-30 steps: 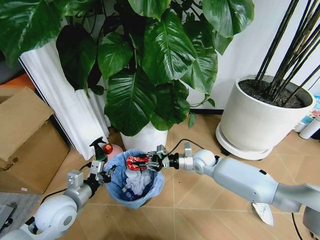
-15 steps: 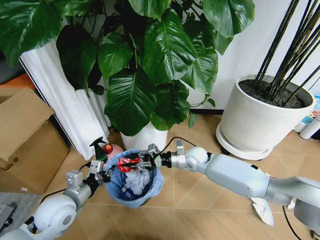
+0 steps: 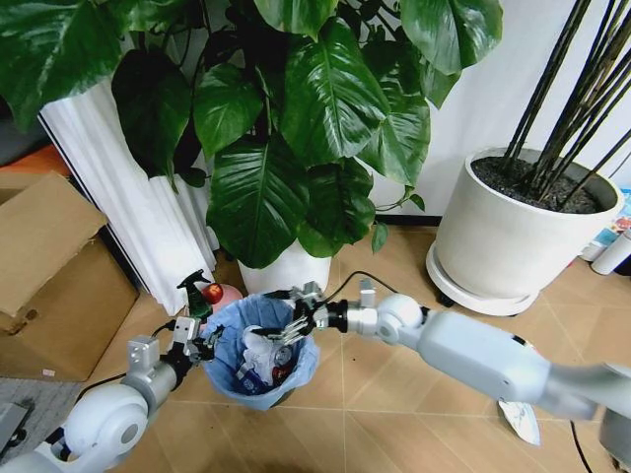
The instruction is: Pick up the trash bin and place the garbage on the floor into it.
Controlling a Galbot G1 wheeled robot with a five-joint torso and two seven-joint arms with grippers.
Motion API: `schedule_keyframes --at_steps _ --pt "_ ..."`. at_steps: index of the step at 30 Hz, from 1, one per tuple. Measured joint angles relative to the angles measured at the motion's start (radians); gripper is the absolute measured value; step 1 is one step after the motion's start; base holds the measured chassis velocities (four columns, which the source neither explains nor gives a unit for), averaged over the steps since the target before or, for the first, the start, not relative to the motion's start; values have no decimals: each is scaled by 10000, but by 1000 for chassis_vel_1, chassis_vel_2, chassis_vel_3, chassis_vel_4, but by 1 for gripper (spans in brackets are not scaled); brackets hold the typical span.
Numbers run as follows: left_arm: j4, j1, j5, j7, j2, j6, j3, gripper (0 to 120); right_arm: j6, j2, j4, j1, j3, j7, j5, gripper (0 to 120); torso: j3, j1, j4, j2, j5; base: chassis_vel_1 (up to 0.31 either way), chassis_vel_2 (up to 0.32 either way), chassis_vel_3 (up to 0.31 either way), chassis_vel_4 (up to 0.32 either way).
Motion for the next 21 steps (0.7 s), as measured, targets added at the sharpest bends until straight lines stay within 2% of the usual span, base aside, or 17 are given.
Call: schedule_keyframes --at_steps 1,3,5,6,7,9,10,12,13,15,17,19,21 --pt "-36 77 9 -21 -24 -2 -116 1 -34 -169 97 -278 396 546 5 100 1 0 0 0 7 0 0 0 0" --pt "-55 102 26 -26 -34 -7 -179 1 -55 -247 169 -439 622 841 5 100 1 0 3 0 7 0 0 0 0" --pt "-112 182 117 -72 -130 -27 -382 1 -40 -620 620 -1409 1750 2005 34 100 -1 0 -1 0 2 0 0 0 0" --pt "-112 182 117 -72 -130 -27 -382 1 -40 -620 620 -1409 1750 2005 34 100 -1 0 -1 0 2 0 0 0 0" --pt "-133 185 118 -106 -178 -27 -402 1 -16 -773 798 -1880 2243 2283 -27 100 0 0 9 0 8 0 0 0 0" --pt "-138 47 111 -201 -259 -1 -331 1 28 -1234 1248 -3416 3616 2783 -319 100 -1 0 5 0 -3 0 0 0 0" --pt "-138 47 111 -201 -259 -1 -331 1 28 -1234 1248 -3416 3616 2783 -319 100 -1 0 5 0 -3 0 0 0 0" --pt "-171 26 105 -255 -282 25 -274 1 31 -1540 1619 -5223 5284 2920 -655 100 0 0 -5 0 17 0 0 0 0" --pt "-171 26 105 -255 -282 25 -274 1 31 -1540 1619 -5223 5284 2920 -655 100 0 0 -5 0 17 0 0 0 0" --pt "-233 105 105 -268 -223 30 -271 1 78 -1641 1894 -7013 7178 2885 -1025 100 -1 0 0 0 -5 0 0 0 0" --pt "-239 130 104 -271 -186 31 -276 1 98 -1640 1913 -7353 7515 2858 -1094 100 0 -1 -1 0 -2 0 0 0 0" --pt "-282 218 106 -276 -102 30 -323 1 198 -1548 2017 -8555 8665 2775 -1456 100 -2 -1 1 1 17 0 0 0 0" --pt "-304 298 105 -280 -76 31 -367 1 286 -1282 2167 -9747 9895 2745 -1936 100 -1 -1 0 1 -3 0 0 0 0"
